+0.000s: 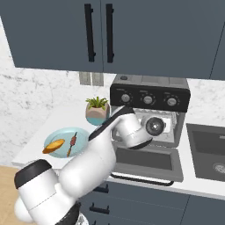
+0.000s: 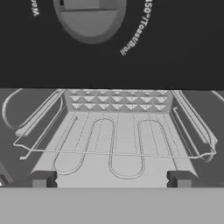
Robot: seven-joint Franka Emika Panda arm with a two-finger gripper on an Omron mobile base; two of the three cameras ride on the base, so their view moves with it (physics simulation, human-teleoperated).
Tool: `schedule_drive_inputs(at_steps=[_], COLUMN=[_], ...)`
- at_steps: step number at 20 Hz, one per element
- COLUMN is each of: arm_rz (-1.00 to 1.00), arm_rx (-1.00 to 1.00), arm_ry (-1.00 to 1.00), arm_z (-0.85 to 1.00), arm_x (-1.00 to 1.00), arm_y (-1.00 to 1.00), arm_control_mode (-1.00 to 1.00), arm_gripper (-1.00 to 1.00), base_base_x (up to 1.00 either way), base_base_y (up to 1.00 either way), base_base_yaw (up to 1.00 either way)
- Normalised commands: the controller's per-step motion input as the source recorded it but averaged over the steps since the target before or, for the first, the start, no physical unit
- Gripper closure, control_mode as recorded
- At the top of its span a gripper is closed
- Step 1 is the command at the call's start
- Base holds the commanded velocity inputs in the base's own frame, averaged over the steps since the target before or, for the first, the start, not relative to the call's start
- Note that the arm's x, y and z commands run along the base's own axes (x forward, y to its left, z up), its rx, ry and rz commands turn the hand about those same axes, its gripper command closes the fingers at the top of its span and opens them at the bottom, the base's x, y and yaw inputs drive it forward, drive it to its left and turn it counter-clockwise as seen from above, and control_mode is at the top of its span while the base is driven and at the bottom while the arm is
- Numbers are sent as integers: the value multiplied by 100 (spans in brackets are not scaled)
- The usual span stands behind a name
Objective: Pick up the kebab skewer and baguette bread, and place them inside the toaster oven. Close the toaster oven door and start by setting the timer.
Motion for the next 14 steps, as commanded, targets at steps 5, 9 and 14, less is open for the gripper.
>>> schedule_drive_inputs(at_steps=[5,9,14], arm_rz=[0,0,0], arm_rx=[0,0,0], arm_ry=[-2,-7,-1], arm_z=[-26,-31,-1], arm_x=[19,0,8], arm_y=[-17,-29,-19], arm_control_mode=[-100,-100,-100], arm_gripper=[-100,-100,-100], base_base_x=[0,0,0], base_base_y=[0,0,0], base_base_yaw=[0,0,0])
